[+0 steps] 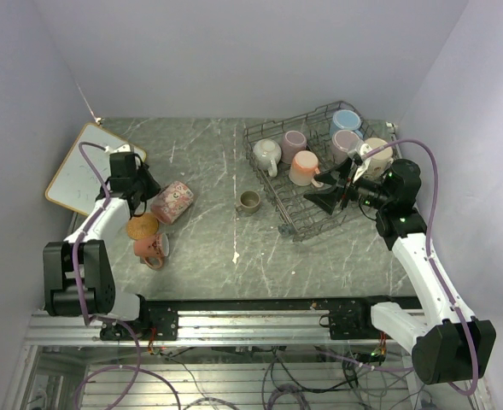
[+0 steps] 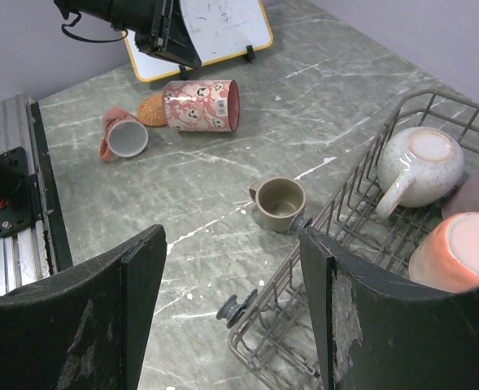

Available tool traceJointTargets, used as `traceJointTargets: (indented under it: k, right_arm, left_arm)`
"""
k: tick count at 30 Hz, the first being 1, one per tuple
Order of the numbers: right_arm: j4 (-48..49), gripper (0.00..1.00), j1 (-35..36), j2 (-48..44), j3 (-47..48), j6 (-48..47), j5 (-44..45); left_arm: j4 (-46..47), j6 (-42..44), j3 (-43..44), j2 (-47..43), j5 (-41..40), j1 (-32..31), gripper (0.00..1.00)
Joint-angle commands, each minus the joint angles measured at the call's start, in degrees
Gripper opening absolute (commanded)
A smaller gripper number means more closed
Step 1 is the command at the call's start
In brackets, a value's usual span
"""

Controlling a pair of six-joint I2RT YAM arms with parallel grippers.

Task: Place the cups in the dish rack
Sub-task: Adjust the cup in the dish rack.

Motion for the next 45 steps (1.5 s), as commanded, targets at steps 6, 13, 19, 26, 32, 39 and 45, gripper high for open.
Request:
traceJointTargets:
  k: [6,13,19,26,32,39,45]
  right_arm:
    - [1.45,0.66,-0.27,-0.56,-0.58,0.19,-0.76]
    - [1.63,0.66,-0.26,-0.82,-0.65,0.52,-1.04]
    - [1.81,0.66,-0.32,-1.06,-0.62,0.81,-1.32]
    - [1.98,0.67,-0.30,-1.14,-0.72,0.98,-1.39]
    - [2.23,0.66,-0.28,-1.09,-0.80,1.15,-1.48]
    - [2.34,0.66,-0.30,-1.14,-0.95,1.33,-1.45]
    - [2.33,0.66,-0.33,-1.13,-0.93,1.25,-1.44]
  left_arm:
    - [-1.34,1.05,2.13,2.77,-3.24,2.58,0.26]
    - [-0.98,0.99,1.92,4.75,-4.53,4.48,0.20]
    - [0.17,0.50,-0.05,5.11,-1.82,4.50,0.20]
    - [3.46,-0.12,-4.08,5.44,1.92,4.46,0.19]
    - [4.73,-0.84,-8.13,-0.09,4.58,3.88,0.19]
    - [5.25,-0.93,-9.27,-2.21,7.47,2.50,0.20]
    - [4.76,-0.93,-7.44,-0.57,8.39,0.48,0.21]
